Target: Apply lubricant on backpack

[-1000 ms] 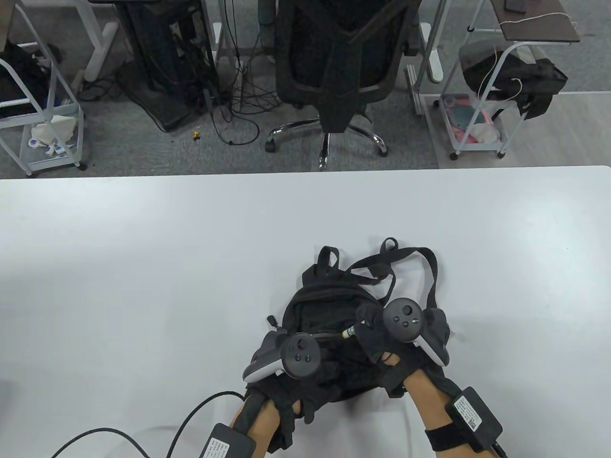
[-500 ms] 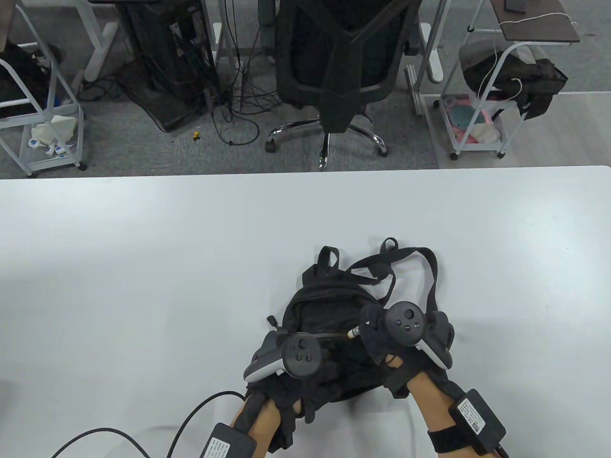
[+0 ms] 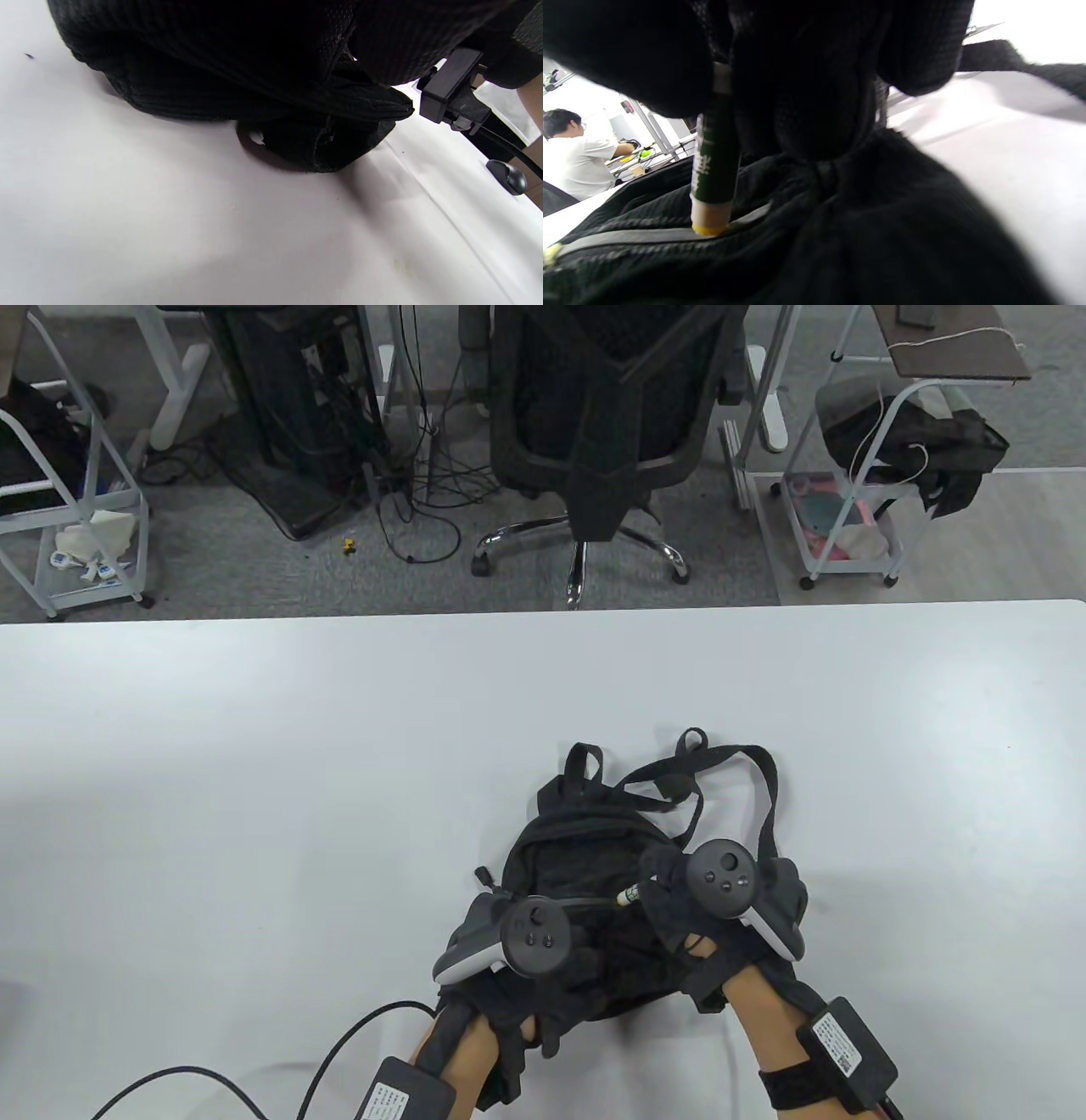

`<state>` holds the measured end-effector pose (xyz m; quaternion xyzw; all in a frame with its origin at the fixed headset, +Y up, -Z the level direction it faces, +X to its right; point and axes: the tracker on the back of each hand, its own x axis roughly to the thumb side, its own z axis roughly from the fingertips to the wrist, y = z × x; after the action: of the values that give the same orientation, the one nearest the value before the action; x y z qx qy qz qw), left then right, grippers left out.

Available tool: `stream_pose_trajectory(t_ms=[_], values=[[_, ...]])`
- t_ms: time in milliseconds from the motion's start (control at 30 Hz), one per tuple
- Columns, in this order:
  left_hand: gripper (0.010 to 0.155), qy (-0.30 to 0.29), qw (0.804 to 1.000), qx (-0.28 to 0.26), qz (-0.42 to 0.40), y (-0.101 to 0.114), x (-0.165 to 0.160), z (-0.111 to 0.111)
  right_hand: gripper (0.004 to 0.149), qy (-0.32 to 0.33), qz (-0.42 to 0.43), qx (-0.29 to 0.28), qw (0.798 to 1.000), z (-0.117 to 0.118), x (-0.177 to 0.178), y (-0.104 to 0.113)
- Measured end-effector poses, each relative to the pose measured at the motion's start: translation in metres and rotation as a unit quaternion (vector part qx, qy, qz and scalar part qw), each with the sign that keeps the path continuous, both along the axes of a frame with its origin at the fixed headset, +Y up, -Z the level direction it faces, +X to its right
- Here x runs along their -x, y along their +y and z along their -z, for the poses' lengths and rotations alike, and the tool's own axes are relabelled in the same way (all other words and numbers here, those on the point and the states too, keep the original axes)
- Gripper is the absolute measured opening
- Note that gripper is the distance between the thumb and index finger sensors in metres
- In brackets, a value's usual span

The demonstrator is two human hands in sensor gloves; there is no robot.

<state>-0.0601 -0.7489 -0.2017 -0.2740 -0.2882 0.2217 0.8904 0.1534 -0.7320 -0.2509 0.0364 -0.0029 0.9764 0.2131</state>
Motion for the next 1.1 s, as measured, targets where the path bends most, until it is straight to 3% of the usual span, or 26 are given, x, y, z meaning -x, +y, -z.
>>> stream_pose_trajectory(t_ms=[367,633,933,1100], values=[[0.064,0.0,1.0,0.001,0.001,0.0,0.0,0.0,0.044,-0.015,-0.001,0.004,1.0,0.001,-0.013,0.0],[0.064,0.0,1.0,0.003,-0.001,0.0,0.0,0.0,0.044,0.001,0.005,0.001,1.0,0.0,0.008,0.0],[0.064,0.001,1.0,0.002,0.001,0.0,0.0,0.0,0.043,-0.013,-0.005,0.004,1.0,0.0,-0.008,-0.001],[0.064,0.0,1.0,0.003,0.002,0.0,0.0,0.0,0.043,-0.005,0.007,0.0,1.0,0.0,0.003,0.0]])
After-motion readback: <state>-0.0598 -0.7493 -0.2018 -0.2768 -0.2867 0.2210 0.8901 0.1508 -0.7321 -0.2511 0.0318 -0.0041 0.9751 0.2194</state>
